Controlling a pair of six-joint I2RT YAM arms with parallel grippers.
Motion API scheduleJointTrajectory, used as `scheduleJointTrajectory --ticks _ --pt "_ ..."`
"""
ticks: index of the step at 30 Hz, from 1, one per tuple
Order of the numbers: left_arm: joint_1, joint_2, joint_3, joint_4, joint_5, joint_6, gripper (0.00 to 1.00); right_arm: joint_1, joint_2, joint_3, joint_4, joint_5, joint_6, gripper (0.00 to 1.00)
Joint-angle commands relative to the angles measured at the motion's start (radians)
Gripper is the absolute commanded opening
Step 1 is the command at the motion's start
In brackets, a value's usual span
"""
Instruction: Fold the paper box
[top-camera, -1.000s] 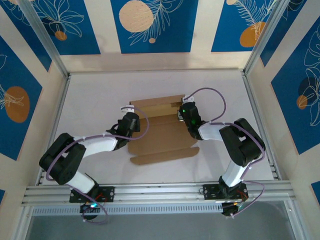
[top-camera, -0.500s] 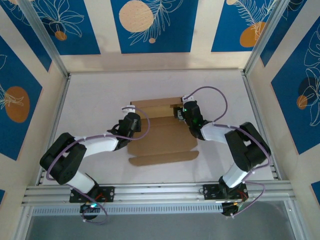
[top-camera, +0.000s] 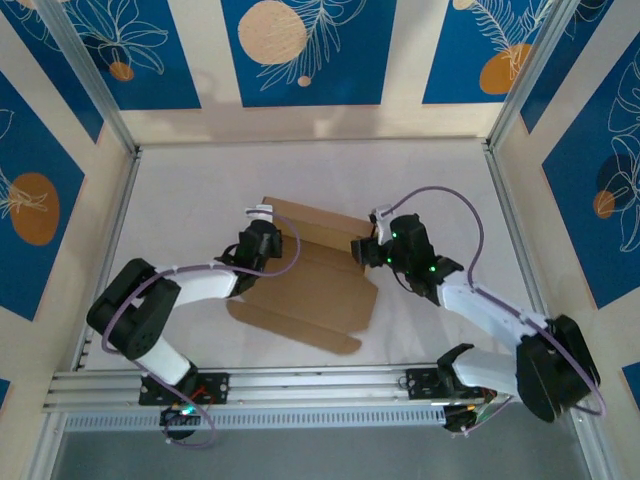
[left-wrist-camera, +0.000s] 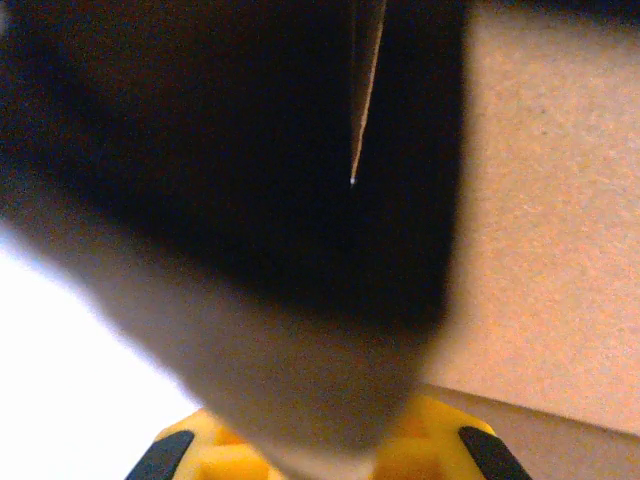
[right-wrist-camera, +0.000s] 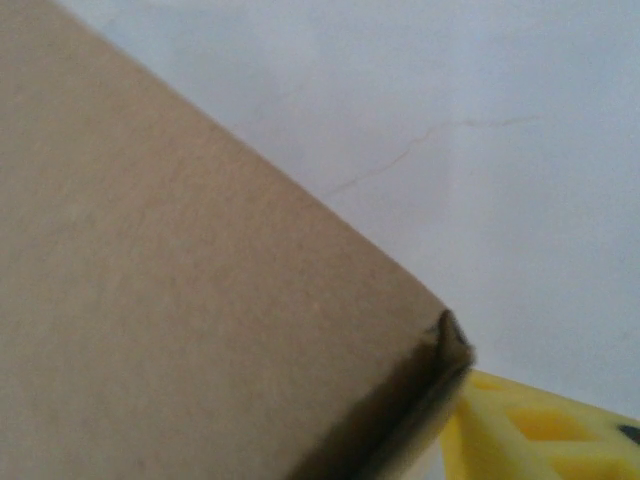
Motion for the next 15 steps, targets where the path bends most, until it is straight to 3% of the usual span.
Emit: scheduleJointTrajectory --ticks 1,5,10,15 --pt "-0.013 0.045 0.031 0.101 0.133 0.054 0.0 0.048 -0.084 0.071 -0.094 -0.302 0.043 0.52" --pt "-0.014 0.069 0.038 0.14 0.175 0.059 0.0 0.08 -0.103 0.17 -0.178 -0.334 0.042 0.49" --pt "-0.015 0.074 0.06 0.131 0.15 0.059 0.0 0.097 -0.092 0.267 -0.201 -0.373 0.047 0.48" --pt "-0.013 0.055 0.061 0.147 0.099 0.062 0.0 0.097 -0.044 0.321 -0.31 -0.319 0.013 0.53"
